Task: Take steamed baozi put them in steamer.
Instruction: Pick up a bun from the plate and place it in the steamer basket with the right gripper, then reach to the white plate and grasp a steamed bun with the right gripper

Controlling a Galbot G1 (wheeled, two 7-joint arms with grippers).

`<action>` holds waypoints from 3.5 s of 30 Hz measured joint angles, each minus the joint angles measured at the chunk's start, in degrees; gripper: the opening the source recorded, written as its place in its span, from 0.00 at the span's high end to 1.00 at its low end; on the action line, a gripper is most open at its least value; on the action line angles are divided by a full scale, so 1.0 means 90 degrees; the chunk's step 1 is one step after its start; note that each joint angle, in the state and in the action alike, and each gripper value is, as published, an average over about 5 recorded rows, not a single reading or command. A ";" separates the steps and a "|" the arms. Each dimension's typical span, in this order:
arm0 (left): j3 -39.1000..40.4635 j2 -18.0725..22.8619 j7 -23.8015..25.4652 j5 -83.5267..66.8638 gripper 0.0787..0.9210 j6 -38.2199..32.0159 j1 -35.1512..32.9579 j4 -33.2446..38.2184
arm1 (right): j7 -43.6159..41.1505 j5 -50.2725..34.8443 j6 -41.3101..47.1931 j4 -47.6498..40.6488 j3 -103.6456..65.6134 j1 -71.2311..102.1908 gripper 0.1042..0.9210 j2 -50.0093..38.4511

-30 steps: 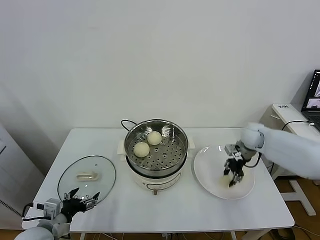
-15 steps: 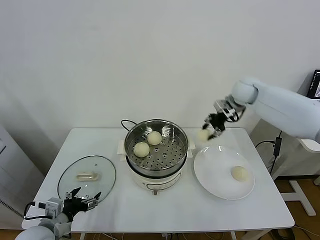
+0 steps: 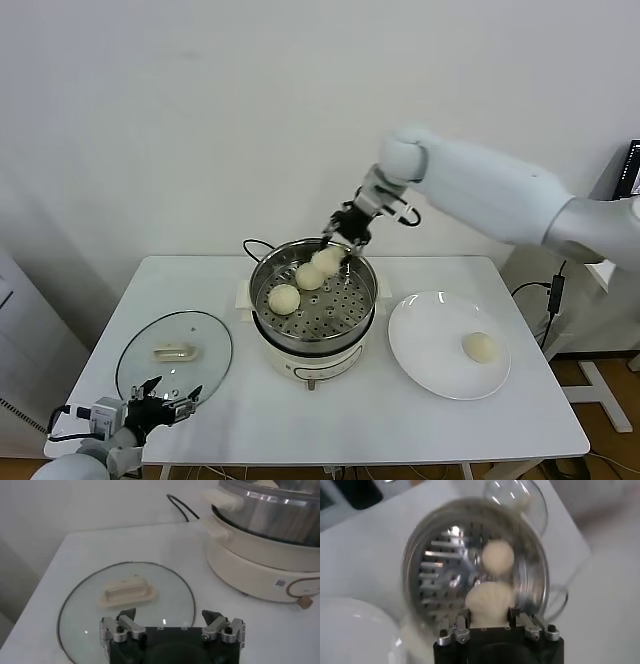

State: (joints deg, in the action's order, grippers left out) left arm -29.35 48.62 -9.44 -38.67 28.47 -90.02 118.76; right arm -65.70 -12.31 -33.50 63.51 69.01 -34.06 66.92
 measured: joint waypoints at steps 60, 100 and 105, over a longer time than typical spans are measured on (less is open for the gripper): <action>-0.0075 -0.0036 0.0014 -0.0019 0.12 -0.0053 -0.0022 -0.0072 | 0.0088 0.1501 -0.1521 0.0324 -0.0566 0.0430 0.12 -0.0647; -0.0146 -0.0051 0.0014 -0.0100 0.12 0.0015 -0.0045 0.0060 | -0.0569 -0.0047 0.2941 -0.1329 -0.0140 0.1562 0.12 -0.2879; -0.0132 -0.0048 0.0014 -0.0101 0.12 0.0026 -0.0039 0.0065 | -0.0466 0.0105 0.2986 -0.1479 -0.0348 0.1932 0.12 -0.2841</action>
State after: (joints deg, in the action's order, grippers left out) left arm -30.54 48.19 -9.32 -39.58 28.70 -90.37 119.35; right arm -69.89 -11.36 -6.63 50.20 65.87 -16.67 41.35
